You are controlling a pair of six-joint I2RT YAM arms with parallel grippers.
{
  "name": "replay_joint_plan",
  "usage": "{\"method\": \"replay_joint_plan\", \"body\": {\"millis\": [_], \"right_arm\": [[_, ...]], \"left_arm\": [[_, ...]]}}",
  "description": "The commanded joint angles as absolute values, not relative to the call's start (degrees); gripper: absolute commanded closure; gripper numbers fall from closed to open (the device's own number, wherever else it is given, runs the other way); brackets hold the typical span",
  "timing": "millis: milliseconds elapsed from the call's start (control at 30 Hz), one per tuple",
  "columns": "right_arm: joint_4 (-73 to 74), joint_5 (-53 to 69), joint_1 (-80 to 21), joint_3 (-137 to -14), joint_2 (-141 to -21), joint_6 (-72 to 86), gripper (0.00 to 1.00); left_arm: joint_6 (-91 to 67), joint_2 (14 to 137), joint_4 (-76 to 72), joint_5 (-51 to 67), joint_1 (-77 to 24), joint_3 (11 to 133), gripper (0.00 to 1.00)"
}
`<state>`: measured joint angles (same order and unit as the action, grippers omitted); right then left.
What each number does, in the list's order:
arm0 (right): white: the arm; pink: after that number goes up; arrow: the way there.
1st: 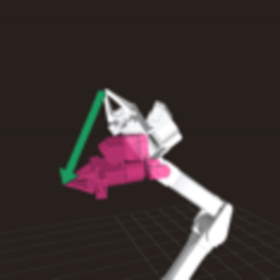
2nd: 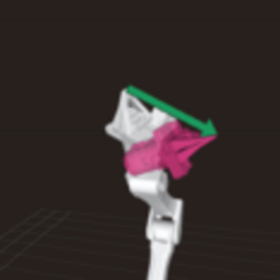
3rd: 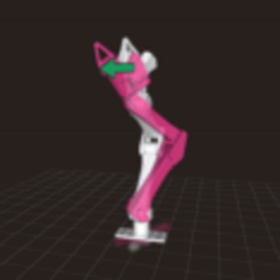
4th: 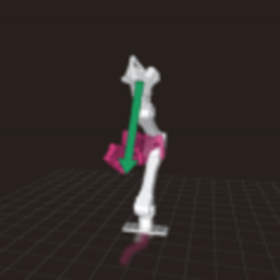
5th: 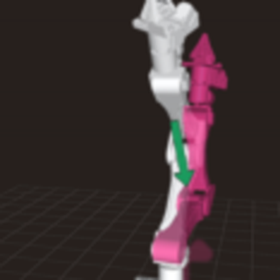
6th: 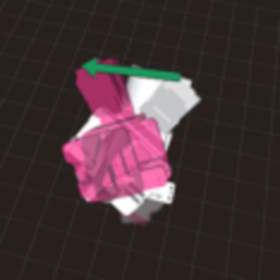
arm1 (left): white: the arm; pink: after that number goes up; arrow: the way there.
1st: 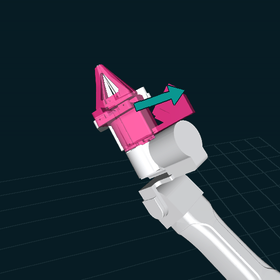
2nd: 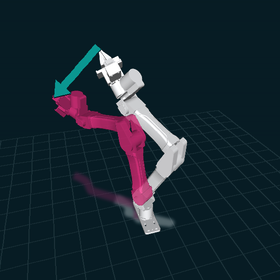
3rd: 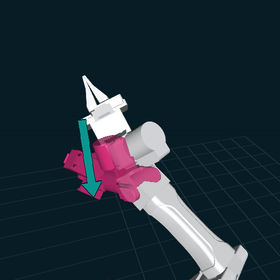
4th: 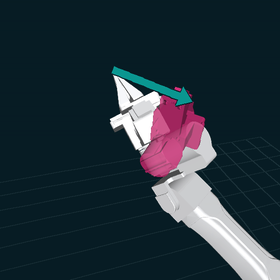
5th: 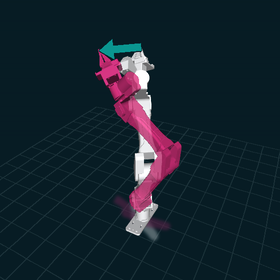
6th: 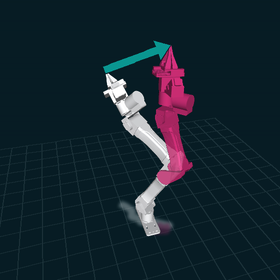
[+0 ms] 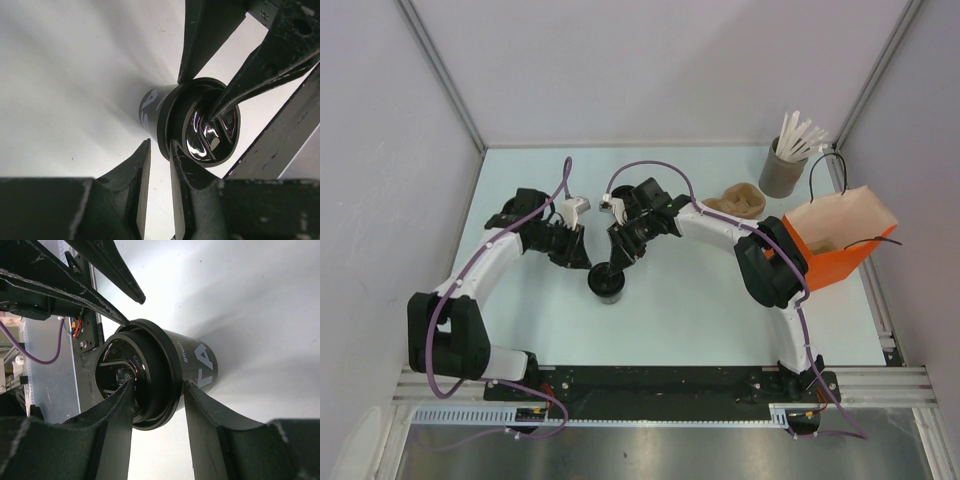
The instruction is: Pack the takeout coffee
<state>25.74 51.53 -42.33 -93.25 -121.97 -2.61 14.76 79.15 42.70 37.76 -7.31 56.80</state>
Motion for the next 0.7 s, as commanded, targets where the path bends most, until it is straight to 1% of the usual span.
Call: {"method": "replay_joint_plan", "body": {"millis": [0,167,333,667], "right_arm": [[33.8,36.8,-45.1,-88.4,-128.6,-9.3,0.55],[33.9,36.7,-45.0,-88.4,-128.8,-9.3,0.55],[33.8,36.8,-45.1,-88.4,-128.8,-9.2,0.55],[34.5,36.6,-45.4,-88.2,-130.1,-9.9,0.55]], "left_arm": [[14.0,80.4,40.2,40.6,-6.9,56.4,0.74],[14.8,81.4,39.9,41.0,-6.9,55.5,0.74],[15.8,82.0,39.7,38.8,-7.3,55.0,0.75],[18.2,81.4,38.8,25.2,-12.4,52.1,0.81]]}}
